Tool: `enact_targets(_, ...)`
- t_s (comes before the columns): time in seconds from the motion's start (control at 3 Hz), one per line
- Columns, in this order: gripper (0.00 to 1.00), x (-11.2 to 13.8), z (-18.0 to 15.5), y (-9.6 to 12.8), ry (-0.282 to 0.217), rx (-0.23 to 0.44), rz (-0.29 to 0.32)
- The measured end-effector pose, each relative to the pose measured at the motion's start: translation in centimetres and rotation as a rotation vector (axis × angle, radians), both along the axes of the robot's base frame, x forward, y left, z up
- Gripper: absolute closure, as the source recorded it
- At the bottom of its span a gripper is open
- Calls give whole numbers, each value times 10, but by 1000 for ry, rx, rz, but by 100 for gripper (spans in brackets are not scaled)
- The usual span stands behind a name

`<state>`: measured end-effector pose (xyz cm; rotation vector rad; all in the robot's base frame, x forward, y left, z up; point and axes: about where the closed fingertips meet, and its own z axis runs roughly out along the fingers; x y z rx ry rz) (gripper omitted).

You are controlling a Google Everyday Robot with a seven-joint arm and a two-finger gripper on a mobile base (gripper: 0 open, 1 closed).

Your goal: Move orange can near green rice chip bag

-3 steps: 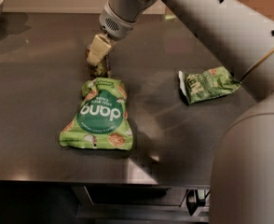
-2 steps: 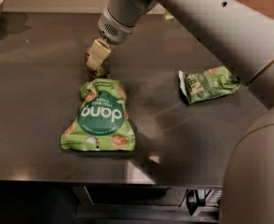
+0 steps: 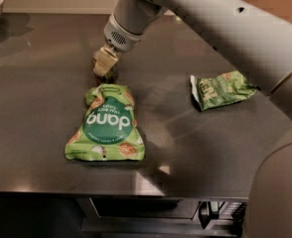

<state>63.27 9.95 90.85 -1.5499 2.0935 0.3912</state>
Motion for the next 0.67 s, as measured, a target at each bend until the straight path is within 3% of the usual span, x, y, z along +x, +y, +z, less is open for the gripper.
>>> enact_targets(0.33, 0, 0, -1, 1, 2, -1, 2)
enact_targets(0.67, 0, 0, -1, 1, 2, -1, 2)
